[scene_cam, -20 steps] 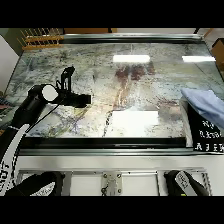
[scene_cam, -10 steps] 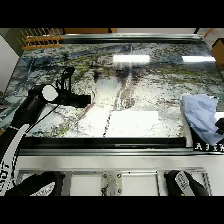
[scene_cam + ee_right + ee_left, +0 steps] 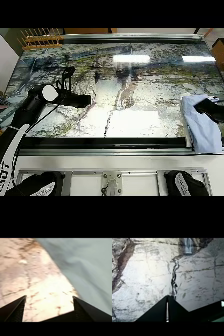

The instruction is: Fold the clothes and pants, and hang the long-sleeved shirts on hangers.

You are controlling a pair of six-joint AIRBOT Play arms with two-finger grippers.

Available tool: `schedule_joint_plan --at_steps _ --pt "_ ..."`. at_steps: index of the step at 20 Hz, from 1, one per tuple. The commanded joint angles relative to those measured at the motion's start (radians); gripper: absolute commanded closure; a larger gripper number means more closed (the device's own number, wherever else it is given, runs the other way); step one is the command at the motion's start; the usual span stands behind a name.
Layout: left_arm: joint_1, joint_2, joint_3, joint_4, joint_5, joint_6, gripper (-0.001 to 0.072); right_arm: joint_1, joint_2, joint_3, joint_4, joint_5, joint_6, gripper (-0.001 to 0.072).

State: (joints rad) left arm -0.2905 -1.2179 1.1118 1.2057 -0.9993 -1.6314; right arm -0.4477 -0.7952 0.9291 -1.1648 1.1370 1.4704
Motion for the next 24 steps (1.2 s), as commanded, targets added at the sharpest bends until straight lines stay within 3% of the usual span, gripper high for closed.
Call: schedule_joint_plan --at_steps 1,4,10,14,15,17,18,24 --pt "0.006 0.001 0.001 -0.003 0.033 0.000 0.0701 0.304 -0.024 0.001 0.175 -0.159 -0.151 0.0083" --pt "0.068 0.031 0.002 -0.066 0.077 0.000 0.0701 0.500 -0.111 0.037 0.115 -0.268 -0.185 0.0084" --pt "0.178 0.119 0.001 -0.081 0.075 0.001 0.0701 0.517 -0.327 0.251 0.104 -0.125 -0.193 0.0084" --pt "0.182 0.123 0.000 -0.081 0.076 0.000 0.0701 0.517 -0.346 0.255 0.103 -0.105 -0.192 0.0089" --pt "0.182 0.123 0.000 -0.081 0.076 0.000 0.0701 0.517 -0.346 0.255 0.103 -0.102 -0.192 0.0177" --pt "0.182 0.124 0.000 -0.081 0.075 0.000 0.0701 0.517 -0.346 0.255 0.103 -0.100 -0.192 0.0642" --pt "0.182 0.123 0.000 -0.081 0.076 0.000 0.0702 0.517 -0.346 0.255 0.103 -0.099 -0.191 0.0685" --pt "0.182 0.123 0.000 -0.081 0.087 0.000 0.0701 0.517 -0.346 0.255 0.103 -0.100 -0.192 0.0685"
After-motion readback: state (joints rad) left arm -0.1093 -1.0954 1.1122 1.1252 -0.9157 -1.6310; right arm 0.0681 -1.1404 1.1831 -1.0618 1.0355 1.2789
